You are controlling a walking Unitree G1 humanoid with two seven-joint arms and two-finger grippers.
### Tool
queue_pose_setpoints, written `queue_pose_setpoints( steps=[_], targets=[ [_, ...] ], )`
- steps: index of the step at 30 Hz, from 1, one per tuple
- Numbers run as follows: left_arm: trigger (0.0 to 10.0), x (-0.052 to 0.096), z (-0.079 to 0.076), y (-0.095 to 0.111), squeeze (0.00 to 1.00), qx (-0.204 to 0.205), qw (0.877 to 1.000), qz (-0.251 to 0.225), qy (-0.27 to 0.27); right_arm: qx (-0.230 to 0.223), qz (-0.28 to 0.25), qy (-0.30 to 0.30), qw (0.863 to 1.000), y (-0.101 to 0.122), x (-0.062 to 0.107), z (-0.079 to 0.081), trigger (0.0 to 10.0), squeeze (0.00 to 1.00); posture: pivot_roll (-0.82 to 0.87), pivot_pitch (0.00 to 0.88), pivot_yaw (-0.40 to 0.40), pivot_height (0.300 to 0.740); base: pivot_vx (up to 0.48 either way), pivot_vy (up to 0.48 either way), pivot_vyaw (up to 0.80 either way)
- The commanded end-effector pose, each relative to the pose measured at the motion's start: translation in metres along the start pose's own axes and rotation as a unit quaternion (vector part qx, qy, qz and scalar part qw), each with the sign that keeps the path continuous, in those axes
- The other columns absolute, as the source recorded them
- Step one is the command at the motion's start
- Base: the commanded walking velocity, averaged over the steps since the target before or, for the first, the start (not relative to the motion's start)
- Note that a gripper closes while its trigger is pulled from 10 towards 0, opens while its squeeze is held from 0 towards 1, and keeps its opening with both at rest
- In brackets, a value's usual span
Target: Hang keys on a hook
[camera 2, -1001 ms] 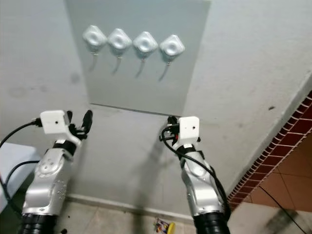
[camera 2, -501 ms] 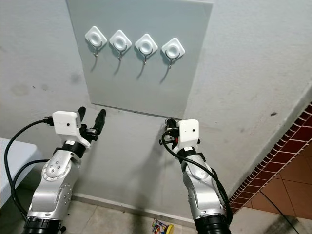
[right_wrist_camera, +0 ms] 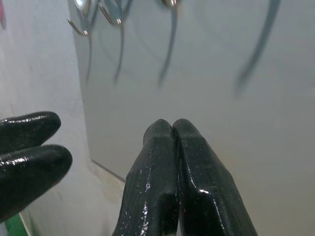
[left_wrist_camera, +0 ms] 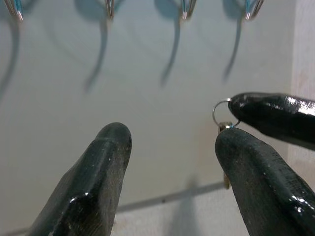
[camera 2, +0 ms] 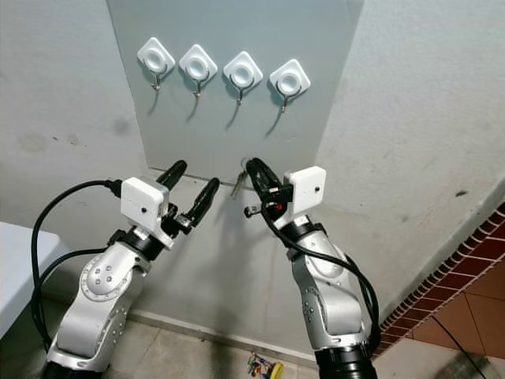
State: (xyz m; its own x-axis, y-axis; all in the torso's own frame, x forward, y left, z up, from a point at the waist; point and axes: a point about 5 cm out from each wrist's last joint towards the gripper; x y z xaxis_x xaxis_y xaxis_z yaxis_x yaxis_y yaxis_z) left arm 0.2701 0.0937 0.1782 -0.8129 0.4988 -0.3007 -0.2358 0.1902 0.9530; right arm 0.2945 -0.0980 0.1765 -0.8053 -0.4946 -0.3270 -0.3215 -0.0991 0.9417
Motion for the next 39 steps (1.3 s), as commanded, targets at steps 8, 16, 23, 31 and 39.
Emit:
queue_pose_setpoints(
  steps=[8, 16, 23, 31, 39],
  targets=[
    [10.0, -0.003, 0.002, 0.017, 0.00, -0.013, 1.000, -0.021, -0.008, 0.000, -0.056, 0.012, 0.998, 0.032, -0.013, -0.002, 10.0, 0.00, -0.08, 0.011, -0.044, 0.740, 0.000, 0.000, 0.00],
    [10.0, -0.007, 0.004, 0.029, 0.00, -0.024, 0.999, -0.037, -0.010, 0.001, -0.071, 0.007, 0.997, 0.043, -0.020, -0.004, 10.0, 0.00, -0.07, 0.007, -0.042, 0.740, 0.000, 0.000, 0.00],
    [10.0, -0.009, 0.003, 0.035, 0.00, -0.027, 0.999, -0.044, -0.017, -0.003, -0.083, -0.001, 0.997, 0.049, -0.025, -0.005, 10.0, 0.00, -0.07, 0.007, -0.039, 0.740, 0.000, 0.000, 0.00],
    [10.0, -0.011, 0.000, 0.037, 0.00, -0.032, 0.998, -0.045, -0.022, -0.002, -0.098, -0.007, 0.995, 0.056, -0.035, -0.008, 10.0, 0.00, -0.07, 0.000, -0.042, 0.740, 0.000, 0.000, 0.00],
    [10.0, -0.011, -0.001, 0.037, 0.00, -0.031, 0.998, -0.045, -0.023, -0.012, -0.107, -0.017, 0.994, 0.060, -0.042, -0.011, 10.0, 0.00, -0.06, 0.000, -0.045, 0.740, 0.000, 0.000, 0.00]
  ],
)
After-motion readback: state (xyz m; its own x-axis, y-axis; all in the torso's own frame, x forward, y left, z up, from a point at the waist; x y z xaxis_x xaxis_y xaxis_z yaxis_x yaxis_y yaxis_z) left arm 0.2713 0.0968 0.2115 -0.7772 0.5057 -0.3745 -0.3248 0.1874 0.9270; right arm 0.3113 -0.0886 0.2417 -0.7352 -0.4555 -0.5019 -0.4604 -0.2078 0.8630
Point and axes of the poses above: a point about 5 cm out from each wrist's last joint towards the gripper, its own x axis pointing back from the gripper into the wrist, its own y axis along the axis of the wrist's last joint, z = x × y, and after that the axes turned 11 degrees about x, right-handed
